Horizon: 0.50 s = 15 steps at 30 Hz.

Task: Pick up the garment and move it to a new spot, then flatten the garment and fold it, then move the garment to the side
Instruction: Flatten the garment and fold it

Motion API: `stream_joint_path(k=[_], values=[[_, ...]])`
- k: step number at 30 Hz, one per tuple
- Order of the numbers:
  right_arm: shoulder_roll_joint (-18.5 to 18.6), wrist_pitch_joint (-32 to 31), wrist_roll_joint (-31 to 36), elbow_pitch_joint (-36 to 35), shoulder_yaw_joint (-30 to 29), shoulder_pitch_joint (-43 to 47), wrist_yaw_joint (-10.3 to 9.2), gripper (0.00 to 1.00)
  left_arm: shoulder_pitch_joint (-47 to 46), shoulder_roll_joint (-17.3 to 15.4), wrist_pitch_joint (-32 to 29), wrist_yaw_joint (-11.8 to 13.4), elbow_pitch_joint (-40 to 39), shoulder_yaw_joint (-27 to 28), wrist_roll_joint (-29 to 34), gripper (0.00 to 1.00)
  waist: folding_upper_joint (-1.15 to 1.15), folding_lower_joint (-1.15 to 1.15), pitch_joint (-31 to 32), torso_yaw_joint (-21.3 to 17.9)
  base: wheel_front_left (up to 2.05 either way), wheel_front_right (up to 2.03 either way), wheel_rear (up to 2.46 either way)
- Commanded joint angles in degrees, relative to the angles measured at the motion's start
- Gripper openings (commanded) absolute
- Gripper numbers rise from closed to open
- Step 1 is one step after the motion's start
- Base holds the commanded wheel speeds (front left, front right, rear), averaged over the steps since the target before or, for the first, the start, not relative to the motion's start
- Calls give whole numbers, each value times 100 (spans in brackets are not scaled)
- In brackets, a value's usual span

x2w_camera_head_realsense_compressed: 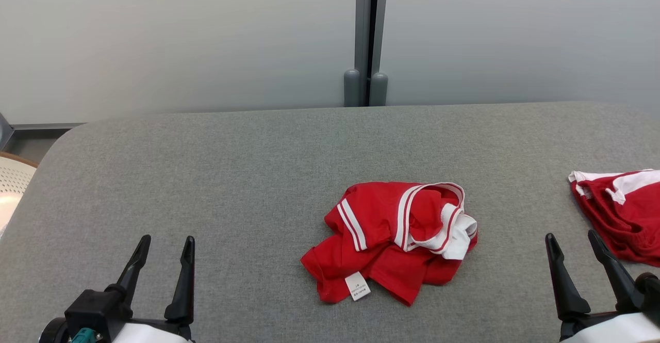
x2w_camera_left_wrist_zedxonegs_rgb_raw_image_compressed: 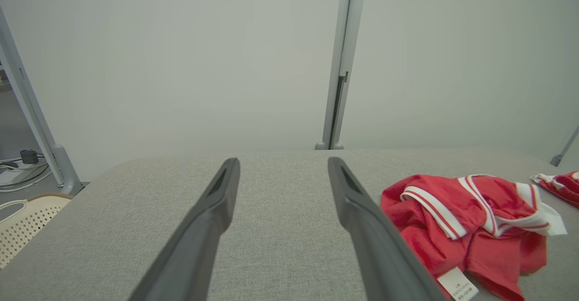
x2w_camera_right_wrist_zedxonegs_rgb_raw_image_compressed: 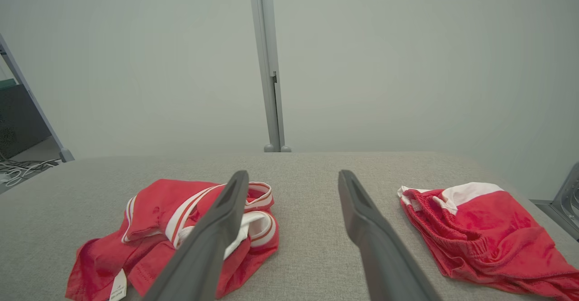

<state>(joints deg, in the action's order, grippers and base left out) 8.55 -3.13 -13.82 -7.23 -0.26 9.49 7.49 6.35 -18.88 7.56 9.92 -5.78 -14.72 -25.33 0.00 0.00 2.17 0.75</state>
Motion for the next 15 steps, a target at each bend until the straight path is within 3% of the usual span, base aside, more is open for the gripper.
stream_joint_path(k=[1, 10, 15], values=[[4, -19, 21, -18, -15, 57, -2, 100, 26, -25, -17, 24, -27, 5, 6, 100, 0, 0, -3, 4, 0, 0, 0], [38, -48, 18, -8, 65, -30, -1, 100, -149, -21, -98, 40, -161, -111, 60, 100, 0, 0, -120, 161, 0, 0, 0], [184, -155, 26, 78, 606, -355, -1, 100, -439, 27, -98, -5, -269, -209, 140, 100, 0, 0, -464, 426, 0, 0, 0]])
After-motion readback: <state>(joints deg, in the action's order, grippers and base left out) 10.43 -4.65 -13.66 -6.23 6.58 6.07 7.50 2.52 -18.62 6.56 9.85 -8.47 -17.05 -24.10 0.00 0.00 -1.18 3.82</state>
